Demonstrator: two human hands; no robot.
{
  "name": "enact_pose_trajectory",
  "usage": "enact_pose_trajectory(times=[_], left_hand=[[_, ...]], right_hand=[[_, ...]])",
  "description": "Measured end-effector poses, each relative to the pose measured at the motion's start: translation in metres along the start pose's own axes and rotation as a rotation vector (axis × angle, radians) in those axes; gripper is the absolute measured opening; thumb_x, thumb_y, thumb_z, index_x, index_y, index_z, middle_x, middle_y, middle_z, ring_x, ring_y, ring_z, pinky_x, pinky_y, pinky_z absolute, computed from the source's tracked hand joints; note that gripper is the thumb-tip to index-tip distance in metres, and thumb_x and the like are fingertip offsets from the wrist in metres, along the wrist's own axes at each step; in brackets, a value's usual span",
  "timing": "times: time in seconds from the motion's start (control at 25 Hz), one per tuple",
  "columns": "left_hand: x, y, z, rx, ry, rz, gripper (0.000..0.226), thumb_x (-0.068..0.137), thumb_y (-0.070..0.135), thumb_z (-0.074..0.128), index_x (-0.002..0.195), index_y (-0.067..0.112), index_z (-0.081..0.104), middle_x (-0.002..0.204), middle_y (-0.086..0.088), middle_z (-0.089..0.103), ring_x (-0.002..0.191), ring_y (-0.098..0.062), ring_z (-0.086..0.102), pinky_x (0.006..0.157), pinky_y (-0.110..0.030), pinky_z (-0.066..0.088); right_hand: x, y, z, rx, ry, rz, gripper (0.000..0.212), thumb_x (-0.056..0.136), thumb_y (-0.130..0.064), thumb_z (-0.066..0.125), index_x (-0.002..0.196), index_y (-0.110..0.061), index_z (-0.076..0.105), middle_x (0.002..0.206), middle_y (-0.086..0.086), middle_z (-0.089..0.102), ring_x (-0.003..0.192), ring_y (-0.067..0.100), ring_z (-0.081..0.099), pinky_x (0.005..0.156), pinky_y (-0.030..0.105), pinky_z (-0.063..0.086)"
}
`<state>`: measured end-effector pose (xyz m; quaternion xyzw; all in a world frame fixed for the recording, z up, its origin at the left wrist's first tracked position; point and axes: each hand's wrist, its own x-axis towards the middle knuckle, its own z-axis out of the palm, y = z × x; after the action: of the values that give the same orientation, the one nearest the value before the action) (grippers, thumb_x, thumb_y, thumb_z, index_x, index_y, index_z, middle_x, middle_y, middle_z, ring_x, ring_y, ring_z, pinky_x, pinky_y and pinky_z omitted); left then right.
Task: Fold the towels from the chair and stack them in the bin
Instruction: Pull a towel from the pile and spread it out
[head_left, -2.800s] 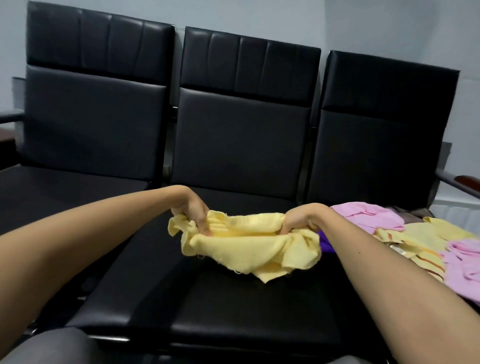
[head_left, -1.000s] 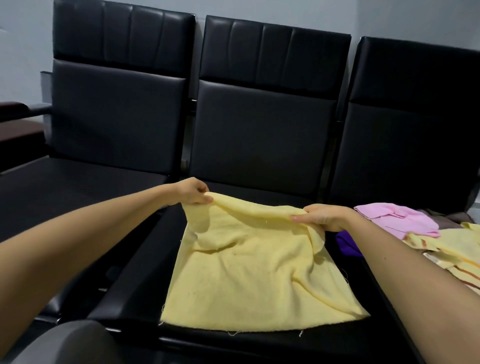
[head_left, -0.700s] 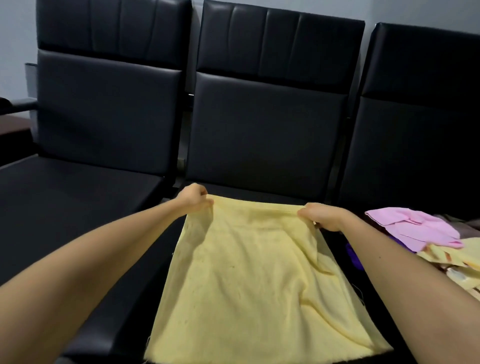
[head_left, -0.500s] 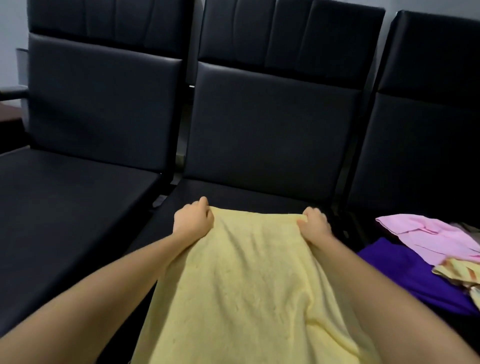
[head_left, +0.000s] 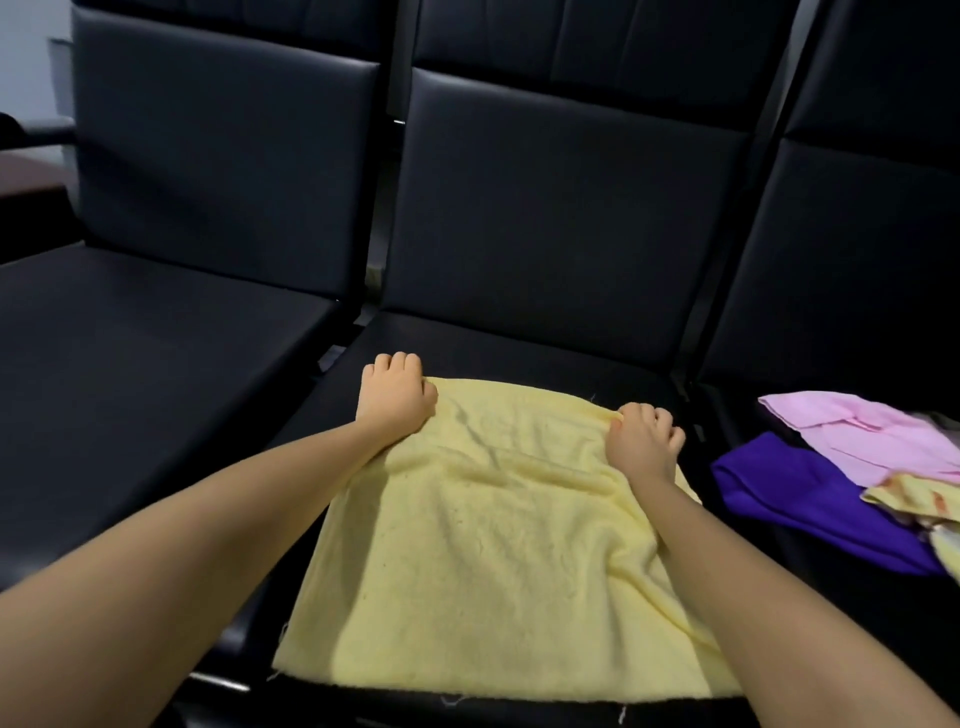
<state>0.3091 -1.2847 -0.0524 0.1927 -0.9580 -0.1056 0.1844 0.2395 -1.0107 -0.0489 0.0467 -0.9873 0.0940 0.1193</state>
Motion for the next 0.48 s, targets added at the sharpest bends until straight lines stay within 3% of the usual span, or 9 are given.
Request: enact_pose_trajectory(times=[0.16,0.28,0.48], left_hand=[[-0.024,0.001,-0.011,-0.075,0.010,0.084,0.007,0.095,0.017,0.035,0.095,0.014,0.040,0.096,-0.005,0.055,0.095,-0.028,0.050,0.083,-0.036,0.034],[-0.035,0.001,-0.022,-0.067,-0.027,0.140,0.024,0.095,0.016,0.037,0.111,0.017,0.054,0.104,-0.001,0.063,0.103,-0.024,0.047,0.088,-0.034,0.030],[0.003,-0.004,-0.082,0.088,-0.093,0.240,0.023,0.093,0.026,0.055,0.109,0.027,0.071,0.112,0.004,0.068,0.110,-0.022,0.049,0.085,-0.030,0.039]], right_hand=[[-0.029,0.003,-0.013,-0.122,0.020,-0.016,0.021,0.096,-0.017,0.039,0.114,-0.016,0.049,0.119,0.000,0.055,0.121,0.019,0.038,0.104,0.039,0.023],[-0.041,0.007,-0.035,-0.277,0.006,-0.155,0.028,0.094,-0.015,0.045,0.121,-0.019,0.043,0.118,-0.003,0.058,0.119,0.019,0.042,0.105,0.040,0.023],[-0.014,0.012,-0.107,-0.260,0.006,-0.239,0.022,0.097,-0.030,0.043,0.115,-0.024,0.054,0.118,-0.004,0.056,0.120,0.019,0.038,0.099,0.040,0.024]])
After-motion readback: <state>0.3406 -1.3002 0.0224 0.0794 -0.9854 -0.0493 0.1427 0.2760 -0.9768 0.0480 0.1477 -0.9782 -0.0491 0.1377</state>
